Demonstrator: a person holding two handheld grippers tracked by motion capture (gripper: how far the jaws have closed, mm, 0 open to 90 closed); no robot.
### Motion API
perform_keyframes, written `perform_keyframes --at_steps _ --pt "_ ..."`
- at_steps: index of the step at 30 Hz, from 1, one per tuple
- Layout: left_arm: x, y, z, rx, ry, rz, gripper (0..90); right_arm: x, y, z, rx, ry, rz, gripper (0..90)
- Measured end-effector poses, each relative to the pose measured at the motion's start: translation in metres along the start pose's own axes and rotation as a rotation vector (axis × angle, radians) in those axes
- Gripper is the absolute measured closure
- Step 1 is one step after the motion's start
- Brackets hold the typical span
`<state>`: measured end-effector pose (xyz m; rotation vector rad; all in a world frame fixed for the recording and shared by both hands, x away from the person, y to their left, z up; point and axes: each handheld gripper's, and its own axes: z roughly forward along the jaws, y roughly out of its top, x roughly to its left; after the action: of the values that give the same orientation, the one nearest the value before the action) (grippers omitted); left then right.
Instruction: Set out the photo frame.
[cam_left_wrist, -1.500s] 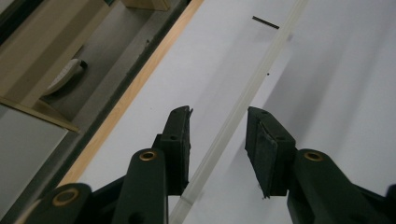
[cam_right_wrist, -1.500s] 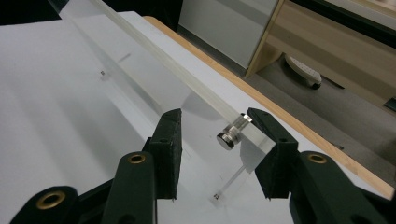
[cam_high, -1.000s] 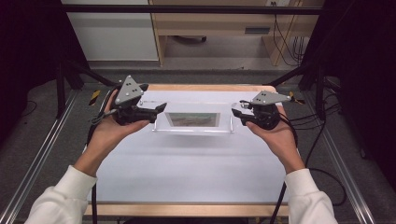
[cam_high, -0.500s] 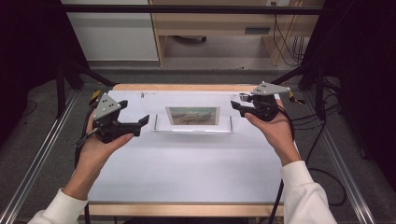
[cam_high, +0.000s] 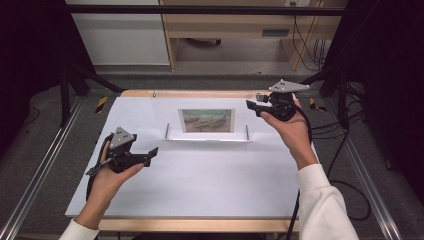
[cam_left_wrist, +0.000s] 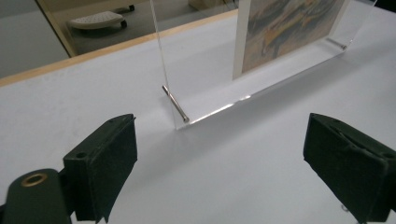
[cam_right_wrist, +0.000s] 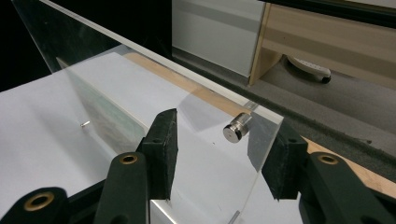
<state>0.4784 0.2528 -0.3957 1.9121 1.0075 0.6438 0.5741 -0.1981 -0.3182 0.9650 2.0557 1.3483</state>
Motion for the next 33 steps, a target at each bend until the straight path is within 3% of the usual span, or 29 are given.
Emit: perform_keyframes --at_steps 2,14,19,27,33 --pt "-0.001 -0.009 0.003 0.045 0.004 0.014 9.7 -0.001 0.001 0.002 0.0 0.0 0.01 51.8" --pt "0.016 -0.05 -0.003 0.121 0.035 -0.01 9.5 -0.01 0.003 0.01 -0.021 0.001 0.054 51.4" --pt "0.023 -0.065 -0.005 0.153 0.061 0.004 9.5 -0.014 0.004 0.015 -0.025 -0.002 0.082 51.1" --pt "0.03 -0.073 -0.008 0.148 0.069 -0.014 9.5 -0.016 0.006 0.02 -0.021 -0.015 0.094 50.6" --pt "0.03 -0.078 -0.006 0.171 0.072 0.004 9.5 -0.015 0.005 0.021 -0.027 -0.032 0.091 50.0"
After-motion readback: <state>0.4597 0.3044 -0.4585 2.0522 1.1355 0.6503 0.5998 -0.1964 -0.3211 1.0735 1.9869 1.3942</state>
